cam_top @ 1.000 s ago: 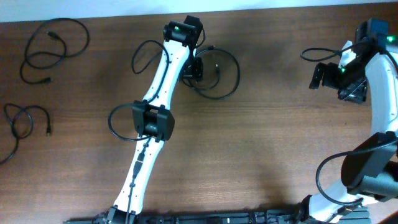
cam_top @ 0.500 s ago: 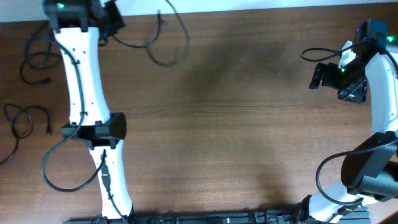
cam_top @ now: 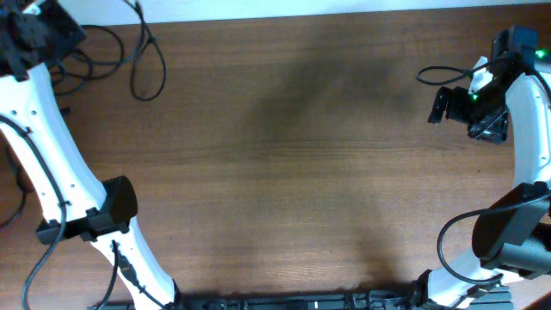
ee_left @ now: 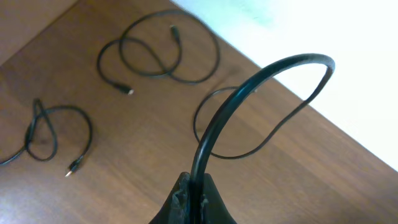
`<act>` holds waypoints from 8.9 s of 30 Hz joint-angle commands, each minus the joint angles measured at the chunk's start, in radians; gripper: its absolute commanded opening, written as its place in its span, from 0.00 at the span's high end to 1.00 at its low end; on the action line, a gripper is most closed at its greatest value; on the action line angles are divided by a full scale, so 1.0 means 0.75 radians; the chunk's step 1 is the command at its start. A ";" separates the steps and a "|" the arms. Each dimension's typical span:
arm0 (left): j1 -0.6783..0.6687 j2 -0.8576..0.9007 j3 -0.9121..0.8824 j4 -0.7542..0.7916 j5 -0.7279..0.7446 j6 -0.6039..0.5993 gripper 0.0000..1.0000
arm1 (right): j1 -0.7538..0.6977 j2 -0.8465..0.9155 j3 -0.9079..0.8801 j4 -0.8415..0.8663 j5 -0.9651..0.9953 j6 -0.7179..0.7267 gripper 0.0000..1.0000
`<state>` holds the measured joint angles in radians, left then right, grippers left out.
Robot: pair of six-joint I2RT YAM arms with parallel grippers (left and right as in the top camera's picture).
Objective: Untangle cables
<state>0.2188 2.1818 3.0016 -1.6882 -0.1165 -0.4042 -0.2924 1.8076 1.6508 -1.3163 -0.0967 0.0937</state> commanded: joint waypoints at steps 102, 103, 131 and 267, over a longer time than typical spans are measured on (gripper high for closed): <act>0.327 0.279 -1.362 1.124 -0.040 0.747 0.45 | -0.004 -0.002 0.003 0.000 -0.006 -0.011 0.02; 0.345 0.291 -1.362 1.123 -0.038 0.746 0.48 | -0.004 -0.002 0.003 0.000 -0.006 -0.011 0.02; 0.380 -0.433 -1.333 1.049 0.486 0.285 1.00 | -0.004 -0.002 0.003 0.000 -0.006 -0.011 0.02; -0.719 -0.590 -1.365 0.144 -0.085 0.041 0.01 | 0.414 -2.405 -1.698 1.074 -0.216 -0.050 0.02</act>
<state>-0.3206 1.7447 1.9800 -1.5806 -0.1692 -0.3607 0.0353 0.0208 0.4942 -0.6067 -0.2409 0.0669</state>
